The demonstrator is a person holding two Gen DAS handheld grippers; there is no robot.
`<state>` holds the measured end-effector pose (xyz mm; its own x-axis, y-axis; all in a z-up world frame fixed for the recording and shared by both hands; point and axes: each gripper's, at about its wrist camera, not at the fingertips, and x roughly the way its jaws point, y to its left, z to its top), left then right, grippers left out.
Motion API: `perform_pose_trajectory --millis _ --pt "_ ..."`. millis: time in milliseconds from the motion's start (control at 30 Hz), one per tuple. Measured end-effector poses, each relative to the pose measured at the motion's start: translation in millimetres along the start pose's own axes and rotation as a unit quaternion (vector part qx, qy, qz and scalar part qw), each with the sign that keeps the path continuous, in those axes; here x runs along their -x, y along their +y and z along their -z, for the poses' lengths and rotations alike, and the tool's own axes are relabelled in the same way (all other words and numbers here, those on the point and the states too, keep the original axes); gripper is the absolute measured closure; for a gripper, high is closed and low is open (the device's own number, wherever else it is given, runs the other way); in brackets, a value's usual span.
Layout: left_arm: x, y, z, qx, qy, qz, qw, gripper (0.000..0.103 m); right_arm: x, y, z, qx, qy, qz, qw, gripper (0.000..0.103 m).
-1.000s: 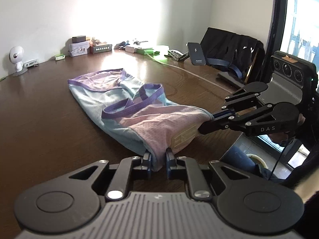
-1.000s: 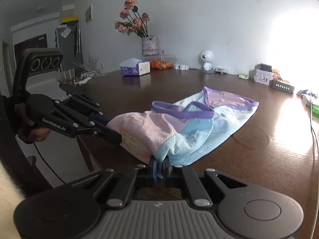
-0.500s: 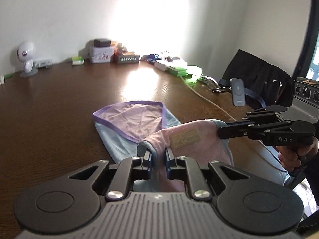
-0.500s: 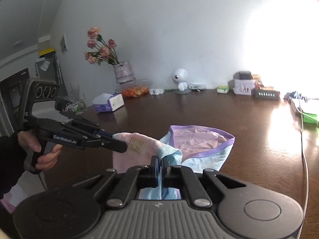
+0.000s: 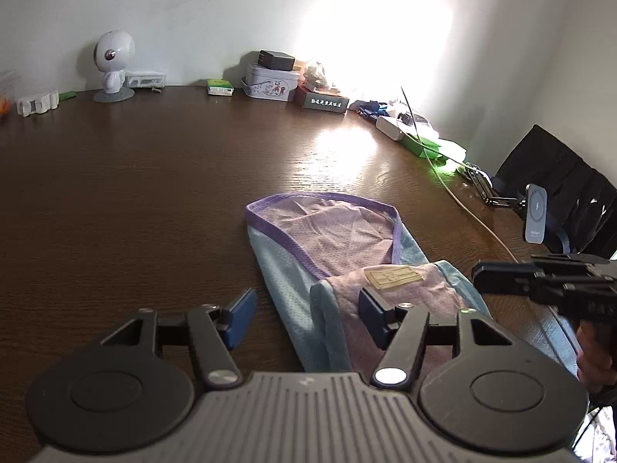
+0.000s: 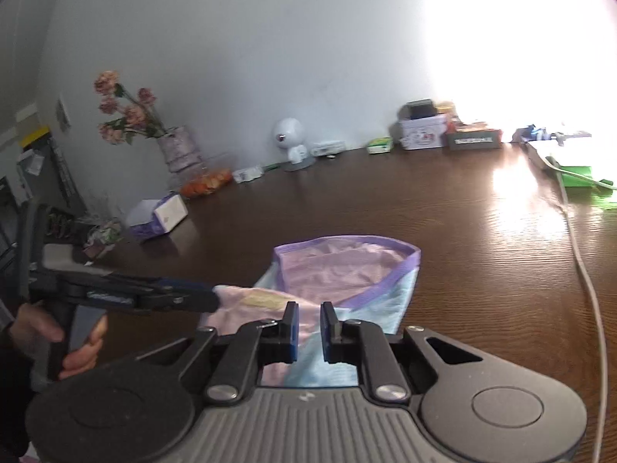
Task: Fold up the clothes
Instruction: 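Grasp the folded end with the left tool while the right tool holds beside it, then lift the gripped end with both tools and fold it over toward the purple-trimmed end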
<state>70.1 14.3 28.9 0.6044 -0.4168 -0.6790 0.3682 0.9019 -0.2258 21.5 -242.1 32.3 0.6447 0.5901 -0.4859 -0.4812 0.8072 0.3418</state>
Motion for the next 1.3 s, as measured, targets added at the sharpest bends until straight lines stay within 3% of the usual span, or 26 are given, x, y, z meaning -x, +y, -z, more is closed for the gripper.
perform_pose_trajectory --millis 33,67,200,367,433,500,567,667,833,900,1000,1133,1167,1300 --pt "-10.0 -4.1 -2.1 -0.002 0.01 -0.002 1.0 0.052 -6.0 6.9 3.3 0.014 0.007 -0.001 1.0 0.091" --pt "-17.0 -5.4 -2.1 -0.004 0.016 -0.005 0.9999 0.054 -13.4 12.3 6.5 0.027 0.014 0.009 0.999 0.093" --pt "-14.0 1.8 -0.9 0.013 0.019 -0.013 0.9997 0.048 -31.5 4.0 16.7 -0.001 0.036 0.07 0.997 0.097" --pt "13.7 -8.5 -9.9 0.027 -0.04 -0.014 0.9987 0.047 -12.8 15.9 8.1 0.016 -0.009 0.065 0.998 0.091" --pt "1.7 -18.7 -11.3 0.003 -0.034 -0.031 0.999 0.049 -22.8 18.5 11.0 0.027 0.009 0.064 0.998 0.091" --pt "-16.7 -24.2 -8.6 -0.021 -0.016 -0.061 0.9978 0.056 -35.0 15.9 18.7 0.024 0.038 0.091 0.995 0.096" --pt "-23.5 -21.5 -2.6 -0.019 -0.014 -0.065 0.9976 0.056 -31.3 11.3 22.6 0.003 0.033 0.089 0.995 0.097" --pt "-18.8 -25.2 0.0 -0.017 -0.036 -0.081 0.9959 0.054 -16.2 13.9 22.2 -0.003 0.011 0.082 0.997 0.09" --pt "22.8 -35.5 -4.0 -0.005 -0.089 -0.066 0.9938 0.054 -11.6 21.1 25.4 0.021 0.005 0.085 0.996 0.089" --pt "30.8 -40.0 -3.3 0.009 -0.098 -0.038 0.9945 0.056 -16.8 19.5 29.7 0.02 0.015 0.09 0.996 0.089" --pt "12.0 -50.5 1.7 0.014 -0.063 0.007 0.9979 0.061 -20.3 17.2 33.6 0.01 0.02 0.088 0.996 0.089" --pt "-18.2 -49.6 12.7 0.019 -0.019 -0.018 0.9995 0.066 -19.6 17.7 35.3 0.012 0.022 0.09 0.996 0.089" --pt "-16.9 -48.2 13.8 0.02 -0.024 -0.014 0.9994 0.065 -18.3 18.3 36.1 0.014 0.022 0.09 0.996 0.089" --pt "5.6 -47.2 15.3 0.024 -0.041 -0.002 0.9989 0.045 0.7 17.8 36.5 0.006 -0.004 0.07 0.998 0.085"
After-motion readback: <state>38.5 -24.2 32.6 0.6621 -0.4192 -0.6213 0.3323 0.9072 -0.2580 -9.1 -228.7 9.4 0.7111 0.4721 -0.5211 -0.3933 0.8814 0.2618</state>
